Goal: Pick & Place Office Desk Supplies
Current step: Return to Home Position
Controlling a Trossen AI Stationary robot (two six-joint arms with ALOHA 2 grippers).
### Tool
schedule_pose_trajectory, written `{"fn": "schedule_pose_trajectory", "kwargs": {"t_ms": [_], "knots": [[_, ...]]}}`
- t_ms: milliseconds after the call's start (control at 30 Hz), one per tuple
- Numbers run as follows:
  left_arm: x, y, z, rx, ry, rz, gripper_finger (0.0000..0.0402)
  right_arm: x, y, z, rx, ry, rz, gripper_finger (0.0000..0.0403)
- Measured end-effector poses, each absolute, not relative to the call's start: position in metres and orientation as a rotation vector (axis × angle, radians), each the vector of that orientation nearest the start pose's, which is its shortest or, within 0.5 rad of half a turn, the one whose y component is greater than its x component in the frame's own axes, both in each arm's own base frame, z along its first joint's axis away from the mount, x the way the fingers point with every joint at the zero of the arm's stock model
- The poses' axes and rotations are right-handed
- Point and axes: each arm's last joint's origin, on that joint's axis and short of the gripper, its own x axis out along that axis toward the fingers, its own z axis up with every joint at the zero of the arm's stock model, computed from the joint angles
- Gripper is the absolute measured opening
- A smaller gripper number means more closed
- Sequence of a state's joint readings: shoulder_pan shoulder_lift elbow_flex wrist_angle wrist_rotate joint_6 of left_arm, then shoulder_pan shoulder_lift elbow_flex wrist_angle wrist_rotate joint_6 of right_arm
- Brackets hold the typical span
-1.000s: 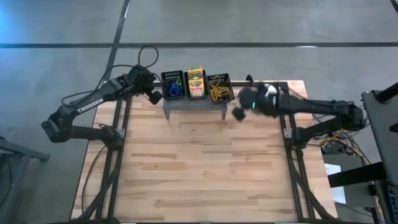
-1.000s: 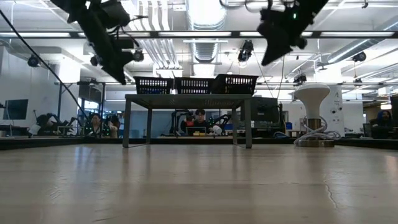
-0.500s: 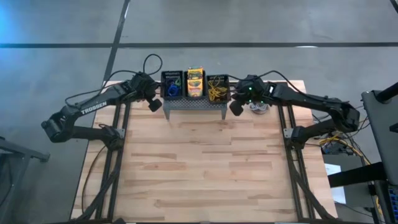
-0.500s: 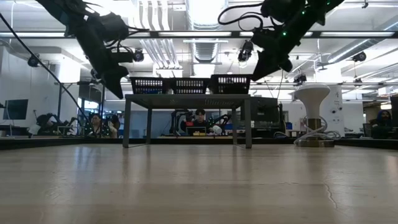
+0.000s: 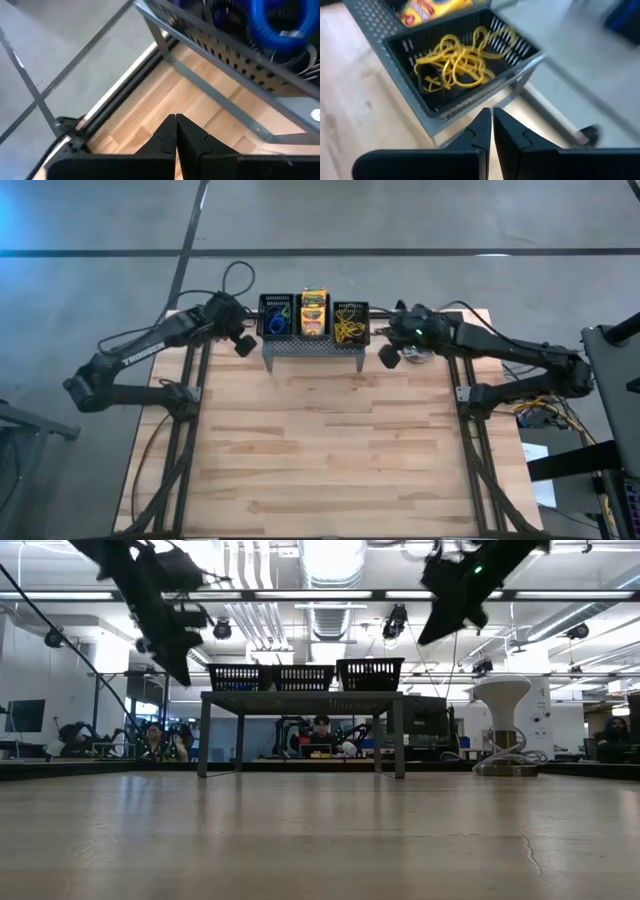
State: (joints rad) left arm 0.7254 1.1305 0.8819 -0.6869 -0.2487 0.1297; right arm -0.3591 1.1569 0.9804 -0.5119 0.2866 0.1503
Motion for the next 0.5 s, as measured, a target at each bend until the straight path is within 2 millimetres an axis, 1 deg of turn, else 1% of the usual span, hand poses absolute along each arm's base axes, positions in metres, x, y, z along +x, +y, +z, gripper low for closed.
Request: {"fn": "schedule_pose_trajectory", "kwargs": {"t_ms": [33,100,167,233,300,400,500], "knots": [[0.155,0.146,0.269,-0.121,0.986,0.841,0.0006,0.217,-0.085,0.304,0.126,0.632,-0.685,0.0017],[0.151,0.137,0.28,-0.107,0.947,0.832,0.0006,0.208,-0.069,0.306,0.077,0.587,-0.653,0.0017],[0.147,0.123,0.291,-0.085,0.88,0.803,0.0005,0.198,-0.052,0.303,0.056,0.548,-0.582,0.0017],[0.144,0.106,0.297,-0.072,0.797,0.749,0.0003,0.188,-0.034,0.295,0.061,0.51,-0.508,0.0017],[0.142,0.088,0.298,-0.064,0.711,0.687,0.0002,0.176,-0.018,0.286,0.065,0.475,-0.427,0.0017],[0.146,0.057,0.296,-0.064,0.558,0.54,0.0002,0.157,0.004,0.265,0.073,0.433,-0.285,0.0017],[0.153,0.024,0.289,-0.027,0.449,0.357,0.0002,0.138,0.017,0.244,0.071,0.383,-0.176,0.0017]]}}
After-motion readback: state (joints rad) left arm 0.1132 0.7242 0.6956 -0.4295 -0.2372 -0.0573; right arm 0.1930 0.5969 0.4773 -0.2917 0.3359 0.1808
